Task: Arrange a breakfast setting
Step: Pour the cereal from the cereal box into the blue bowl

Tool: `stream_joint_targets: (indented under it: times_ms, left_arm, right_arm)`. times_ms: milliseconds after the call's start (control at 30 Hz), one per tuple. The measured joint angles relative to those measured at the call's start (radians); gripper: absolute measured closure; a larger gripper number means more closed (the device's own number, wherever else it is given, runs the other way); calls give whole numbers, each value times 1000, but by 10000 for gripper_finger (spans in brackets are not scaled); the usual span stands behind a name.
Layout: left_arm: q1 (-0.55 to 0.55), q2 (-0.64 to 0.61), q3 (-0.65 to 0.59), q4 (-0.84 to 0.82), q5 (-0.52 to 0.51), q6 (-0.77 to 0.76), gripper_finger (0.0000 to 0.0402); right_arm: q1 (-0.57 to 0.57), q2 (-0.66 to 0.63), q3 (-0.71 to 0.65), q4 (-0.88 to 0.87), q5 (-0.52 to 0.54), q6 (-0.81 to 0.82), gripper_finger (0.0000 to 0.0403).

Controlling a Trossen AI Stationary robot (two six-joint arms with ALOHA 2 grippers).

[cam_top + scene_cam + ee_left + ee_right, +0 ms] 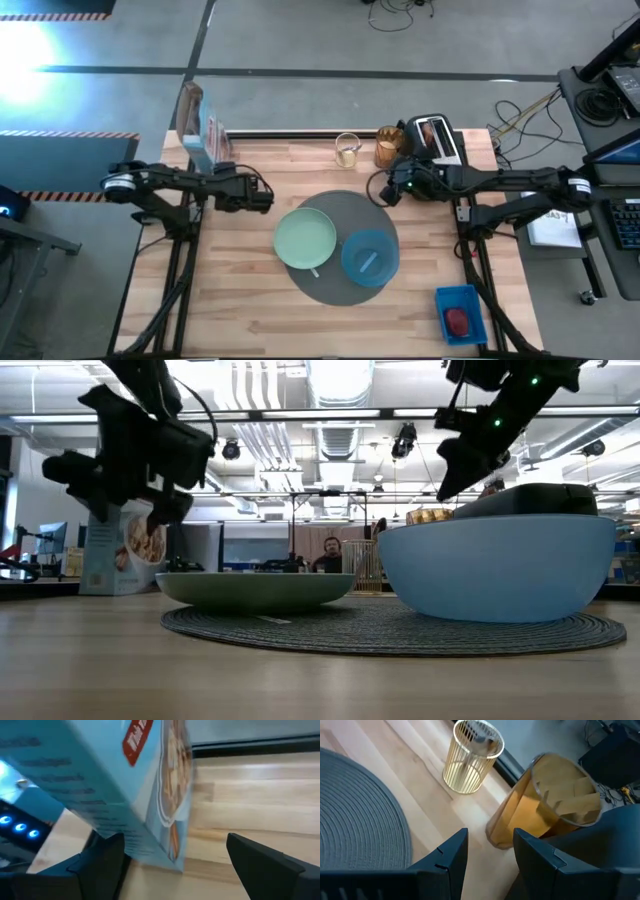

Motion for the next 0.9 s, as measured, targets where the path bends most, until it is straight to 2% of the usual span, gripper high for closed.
stream_joint_targets:
  times_ms: [200,533,633,733,900]
  left_arm:
    - [-6,31,0,-9,46,-3,68]
    - [-6,27,0,-54,48,-4,68]
    - [-6,27,0,-57,51,-4,68]
    - [-7,27,0,-65,76,-4,68]
    - [-8,27,-4,-88,91,-17,68]
  right_arm:
    - [0,67,0,0,0,0,255]
    - [0,180,6,-3,3,-14,255]
    - [0,184,45,3,-25,-32,255]
    - [2,168,87,1,-73,-147,255]
    - [2,129,166,-15,-77,-217,255]
